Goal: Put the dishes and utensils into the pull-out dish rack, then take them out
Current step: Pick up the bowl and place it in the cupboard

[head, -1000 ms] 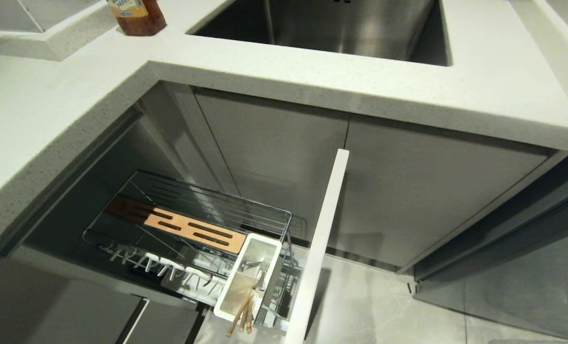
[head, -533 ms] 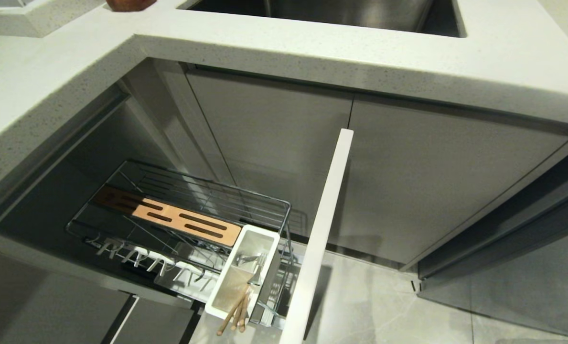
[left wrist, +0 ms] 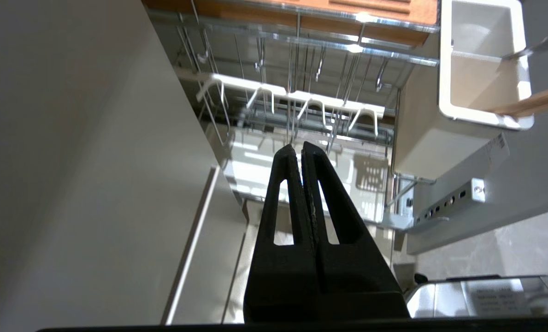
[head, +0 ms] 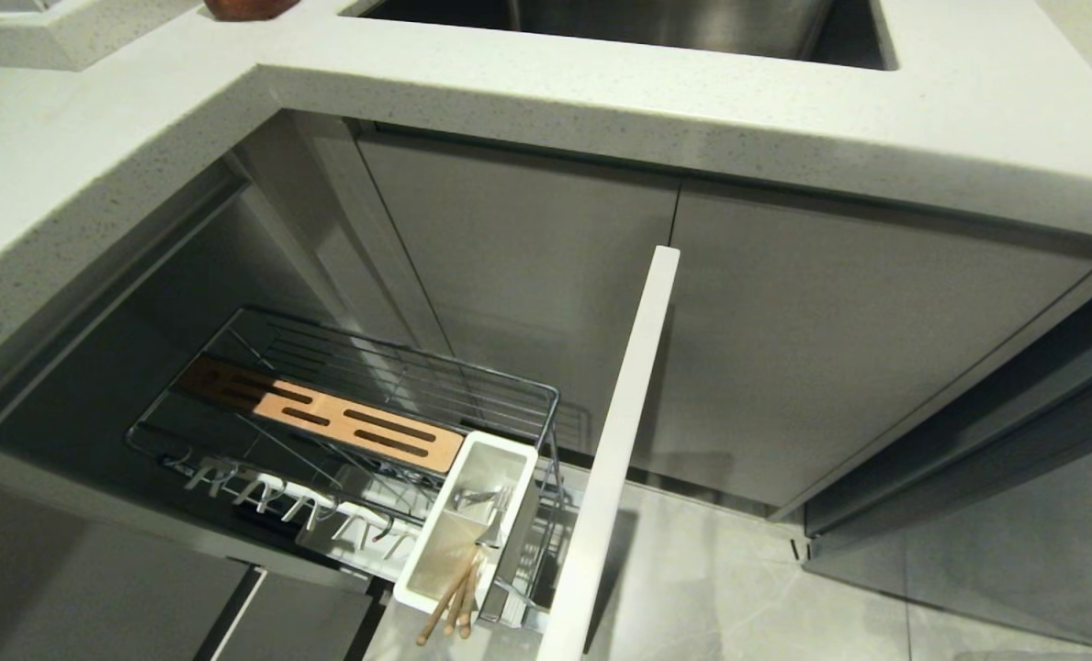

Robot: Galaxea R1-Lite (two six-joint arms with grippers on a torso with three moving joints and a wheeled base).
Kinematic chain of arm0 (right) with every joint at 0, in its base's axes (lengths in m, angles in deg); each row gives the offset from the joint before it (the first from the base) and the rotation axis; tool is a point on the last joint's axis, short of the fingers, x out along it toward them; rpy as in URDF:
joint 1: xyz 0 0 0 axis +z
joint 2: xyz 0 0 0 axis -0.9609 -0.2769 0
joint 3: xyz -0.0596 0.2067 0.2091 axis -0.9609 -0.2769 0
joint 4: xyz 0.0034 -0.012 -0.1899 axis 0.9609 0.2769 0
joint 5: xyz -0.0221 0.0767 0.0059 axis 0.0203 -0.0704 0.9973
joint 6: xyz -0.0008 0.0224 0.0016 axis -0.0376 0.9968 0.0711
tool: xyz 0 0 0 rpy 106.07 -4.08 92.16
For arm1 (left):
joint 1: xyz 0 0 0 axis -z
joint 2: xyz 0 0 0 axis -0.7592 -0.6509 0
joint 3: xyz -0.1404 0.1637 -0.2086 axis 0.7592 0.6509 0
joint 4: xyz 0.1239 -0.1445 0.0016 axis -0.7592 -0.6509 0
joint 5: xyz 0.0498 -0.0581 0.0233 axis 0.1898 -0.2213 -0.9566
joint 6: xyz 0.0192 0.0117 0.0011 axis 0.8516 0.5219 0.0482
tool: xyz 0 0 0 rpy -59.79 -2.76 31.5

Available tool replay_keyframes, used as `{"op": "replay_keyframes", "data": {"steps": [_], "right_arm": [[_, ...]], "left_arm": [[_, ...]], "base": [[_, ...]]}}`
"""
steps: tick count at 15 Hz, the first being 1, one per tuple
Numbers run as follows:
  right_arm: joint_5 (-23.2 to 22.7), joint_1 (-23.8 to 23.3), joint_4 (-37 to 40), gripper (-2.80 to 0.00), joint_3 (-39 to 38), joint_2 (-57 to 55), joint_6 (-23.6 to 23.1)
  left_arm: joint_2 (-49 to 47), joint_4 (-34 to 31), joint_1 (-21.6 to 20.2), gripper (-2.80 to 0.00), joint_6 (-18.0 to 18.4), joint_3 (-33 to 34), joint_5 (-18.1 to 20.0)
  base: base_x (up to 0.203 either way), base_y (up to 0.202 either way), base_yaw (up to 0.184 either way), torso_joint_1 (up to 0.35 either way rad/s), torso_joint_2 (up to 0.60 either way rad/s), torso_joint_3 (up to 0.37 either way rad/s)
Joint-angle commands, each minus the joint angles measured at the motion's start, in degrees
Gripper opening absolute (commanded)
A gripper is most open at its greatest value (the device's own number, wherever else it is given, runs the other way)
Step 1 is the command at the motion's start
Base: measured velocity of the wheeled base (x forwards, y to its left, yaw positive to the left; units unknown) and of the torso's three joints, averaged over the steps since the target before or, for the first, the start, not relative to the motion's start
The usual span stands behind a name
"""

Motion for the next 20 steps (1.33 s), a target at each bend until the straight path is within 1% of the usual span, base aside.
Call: {"op": "replay_keyframes", "data": {"steps": [1, 2, 3, 6, 8, 10, 11, 12, 14, 16, 18, 20], "right_arm": [[0.0, 0.1, 0.0, -2.8, -0.1, 0.0, 0.0], [0.0, 0.1, 0.0, -2.8, -0.1, -0.1, 0.0], [0.0, 0.0, 0.0, -2.8, -0.1, 0.0, 0.0], [0.0, 0.0, 0.0, -2.8, -0.2, 0.0, 0.0], [0.0, 0.1, 0.0, -2.8, -0.1, 0.0, 0.0], [0.0, 0.0, 0.0, -2.8, -0.1, 0.0, 0.0], [0.0, 0.1, 0.0, -2.8, -0.1, 0.0, 0.0], [0.0, 0.1, 0.0, -2.8, -0.2, 0.0, 0.0], [0.0, 0.1, 0.0, -2.8, -0.2, 0.0, 0.0], [0.0, 0.0, 0.0, -2.8, -0.1, 0.0, 0.0], [0.0, 0.1, 0.0, -2.8, -0.2, 0.0, 0.0], [0.0, 0.0, 0.0, -2.8, -0.1, 0.0, 0.1]], "left_arm": [[0.0, 0.0, 0.0, -2.8, 0.1, -1.7, 0.1], [-0.1, -0.5, 0.0, -2.8, 0.1, -5.0, 0.4], [-0.3, -1.7, 0.0, -2.8, 0.1, -9.6, 1.7], [-3.3, -7.9, -0.1, -2.8, 0.2, -25.2, 7.5], [-11.3, -9.5, -0.4, -2.8, 0.0, -34.2, 9.4], [-21.0, -10.1, -1.3, -2.8, -0.2, -44.2, 9.7], [-25.9, -10.4, -2.2, -2.8, -0.6, -49.1, 9.2], [-30.5, -10.5, -3.0, -2.8, -1.3, -53.7, 7.9], [-38.8, -10.9, -4.9, -2.8, -3.0, -64.2, 4.1], [-43.9, -13.0, -7.5, -2.8, -5.0, -72.5, 2.1], [-47.5, -19.4, -11.4, -2.8, -8.0, -80.6, -0.3], [-50.1, -27.8, -16.1, -2.8, -13.0, -87.6, -4.3]], "base": [[0.0, 0.0, 0.0, 0.0, 0.0, 0.0], [0.0, 0.0, 0.0, 0.0, 0.0, 0.0], [0.0, 0.0, 0.0, 0.0, 0.0, 0.0], [0.0, 0.0, 0.0, 0.0, 0.0, 0.0], [0.0, 0.0, 0.0, 0.0, 0.0, 0.0], [0.0, 0.0, 0.0, 0.0, 0.0, 0.0], [0.0, 0.0, 0.0, 0.0, 0.0, 0.0], [0.0, 0.0, 0.0, 0.0, 0.0, 0.0], [0.0, 0.0, 0.0, 0.0, 0.0, 0.0], [0.0, 0.0, 0.0, 0.0, 0.0, 0.0], [0.0, 0.0, 0.0, 0.0, 0.0, 0.0], [0.0, 0.0, 0.0, 0.0, 0.0, 0.0]]}}
